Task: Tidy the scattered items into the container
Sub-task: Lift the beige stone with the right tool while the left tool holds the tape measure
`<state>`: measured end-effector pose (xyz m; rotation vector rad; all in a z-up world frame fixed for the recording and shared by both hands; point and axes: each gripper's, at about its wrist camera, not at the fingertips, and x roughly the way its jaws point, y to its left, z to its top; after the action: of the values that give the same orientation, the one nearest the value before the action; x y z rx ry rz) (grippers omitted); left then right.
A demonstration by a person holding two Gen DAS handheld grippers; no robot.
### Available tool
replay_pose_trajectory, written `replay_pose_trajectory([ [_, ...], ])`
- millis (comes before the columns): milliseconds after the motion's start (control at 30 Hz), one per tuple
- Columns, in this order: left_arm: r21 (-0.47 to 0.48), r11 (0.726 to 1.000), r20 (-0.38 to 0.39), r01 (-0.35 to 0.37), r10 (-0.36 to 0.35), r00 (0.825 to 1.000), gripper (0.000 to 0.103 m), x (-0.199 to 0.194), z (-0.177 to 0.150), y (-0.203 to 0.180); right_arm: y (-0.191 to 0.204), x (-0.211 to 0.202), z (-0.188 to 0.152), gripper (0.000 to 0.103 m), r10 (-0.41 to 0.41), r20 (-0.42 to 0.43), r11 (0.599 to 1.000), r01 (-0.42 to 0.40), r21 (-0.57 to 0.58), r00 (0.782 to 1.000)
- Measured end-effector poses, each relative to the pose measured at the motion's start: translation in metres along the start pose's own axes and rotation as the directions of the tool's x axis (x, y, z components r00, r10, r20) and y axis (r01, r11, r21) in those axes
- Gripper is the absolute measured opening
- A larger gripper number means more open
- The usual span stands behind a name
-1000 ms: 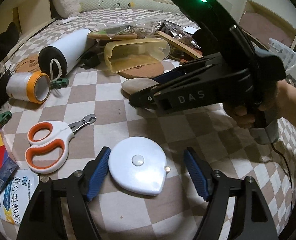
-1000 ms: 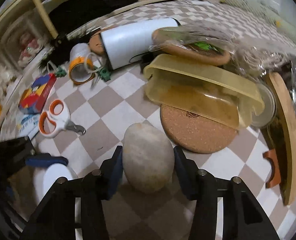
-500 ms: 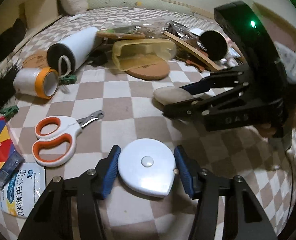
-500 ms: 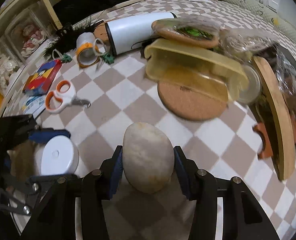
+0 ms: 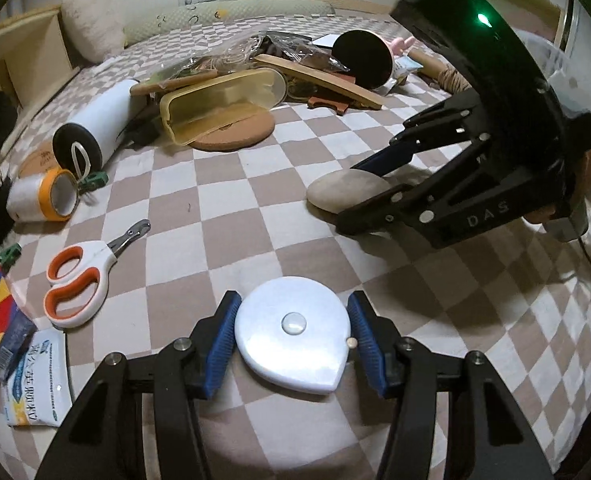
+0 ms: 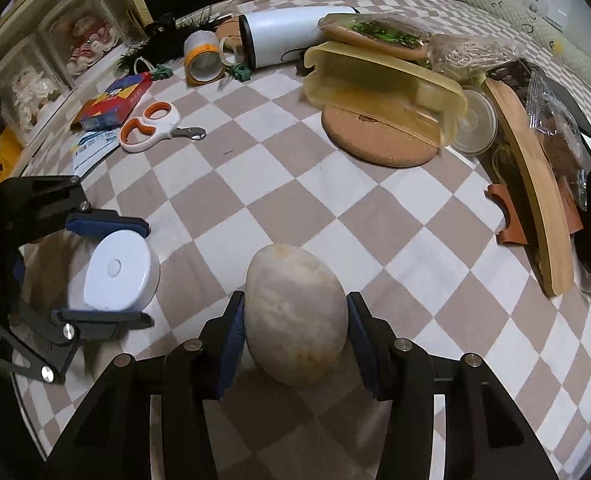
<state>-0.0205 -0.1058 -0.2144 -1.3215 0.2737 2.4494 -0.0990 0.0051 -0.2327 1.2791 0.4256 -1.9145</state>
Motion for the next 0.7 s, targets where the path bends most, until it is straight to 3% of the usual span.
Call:
replay_pose_trajectory([
  [200,0.012,0.999,-0.006,-0.049,0.050,0.999,0.061,-0.001,-0.002,-0.002,0.001,0.002,-0.001,0.050,-0.011,0.006,1.000,0.011,-0.010,1.000],
  [700,0.059,0.990,0.008,-0.126,0.126,0.992,0.061,0.001,-0.007,-0.012,0.002,0.002,-0.005,0.050,-0.029,0.033,1.000,0.029,-0.004,0.999],
])
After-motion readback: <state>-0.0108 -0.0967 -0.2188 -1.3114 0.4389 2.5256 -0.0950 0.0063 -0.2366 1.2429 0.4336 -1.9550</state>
